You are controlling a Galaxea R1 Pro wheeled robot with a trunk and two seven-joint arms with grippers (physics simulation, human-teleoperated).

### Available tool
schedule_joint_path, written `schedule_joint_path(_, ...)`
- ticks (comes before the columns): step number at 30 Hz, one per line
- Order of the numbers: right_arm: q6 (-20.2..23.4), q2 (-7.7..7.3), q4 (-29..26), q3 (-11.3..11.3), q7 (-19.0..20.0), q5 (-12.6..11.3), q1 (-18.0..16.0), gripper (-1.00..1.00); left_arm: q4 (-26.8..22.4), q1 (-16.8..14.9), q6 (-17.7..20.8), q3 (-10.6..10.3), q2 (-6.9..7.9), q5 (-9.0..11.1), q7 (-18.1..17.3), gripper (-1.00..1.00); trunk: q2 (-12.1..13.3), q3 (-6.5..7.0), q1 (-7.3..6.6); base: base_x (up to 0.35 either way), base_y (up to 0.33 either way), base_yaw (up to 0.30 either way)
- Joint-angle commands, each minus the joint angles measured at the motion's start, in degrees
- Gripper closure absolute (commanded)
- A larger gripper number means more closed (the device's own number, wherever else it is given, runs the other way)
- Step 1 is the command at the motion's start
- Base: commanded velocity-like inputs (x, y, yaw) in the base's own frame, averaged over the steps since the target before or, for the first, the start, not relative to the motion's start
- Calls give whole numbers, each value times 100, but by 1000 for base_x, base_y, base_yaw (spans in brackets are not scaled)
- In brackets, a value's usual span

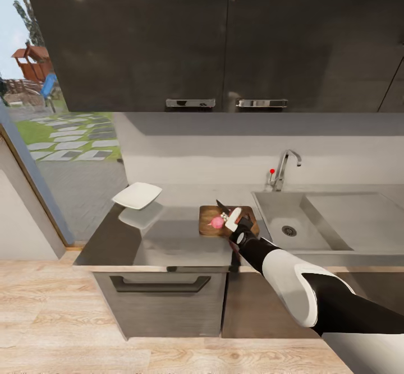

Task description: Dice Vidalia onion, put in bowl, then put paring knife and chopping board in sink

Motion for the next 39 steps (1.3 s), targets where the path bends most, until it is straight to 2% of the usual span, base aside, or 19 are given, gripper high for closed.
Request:
schedule_joint_path(1, 13, 4, 11, -46, -14, 60, -6, 100, -7, 0, -11, -48, 9, 59, 18, -100, -13, -12, 2, -200, 137, 0)
schedule_joint_path(8, -5, 4, 51, -46, 8, 60, -6, 100, -7, 0, -11, -48, 9, 59, 22, -100, -13, -12, 2, -169, 110, 0)
schedule_joint_path(27, -45, 4, 19, -61, 5, 48, -6, 100, 13, 0, -7, -48, 9, 66, 22, -100, -13, -12, 2, -3, 2, 0)
schedule_joint_path(29, -231, 4, -79, -168, -13, 0, -6, 100, 62, 0, -7, -48, 6, 62, 24, -100, -13, -12, 2, 0, 0, 0)
schedule_joint_path(32, -371, 4, -601, -626, -1, -282, -6, 100, 82, 0, -10, -48, 4, 60, 22, -100, -13, -12, 2, 0, 0, 0)
schedule_joint_path(33, -380, 4, -1034, -775, 23, -364, -6, 100, 85, 0, -9, -48, 5, 60, 23, -100, -13, -12, 2, 0, 0, 0)
schedule_joint_path(35, -382, 4, -1368, -849, 181, -404, -6, 100, 84, 0, -8, -48, 6, 61, 21, -100, -13, -12, 2, 0, 0, 0)
schedule_joint_path(39, -372, 4, -1919, -894, 936, -421, -6, 100, 88, 0, -11, -48, 8, 59, 21, -100, -13, -12, 2, 0, 0, 0)
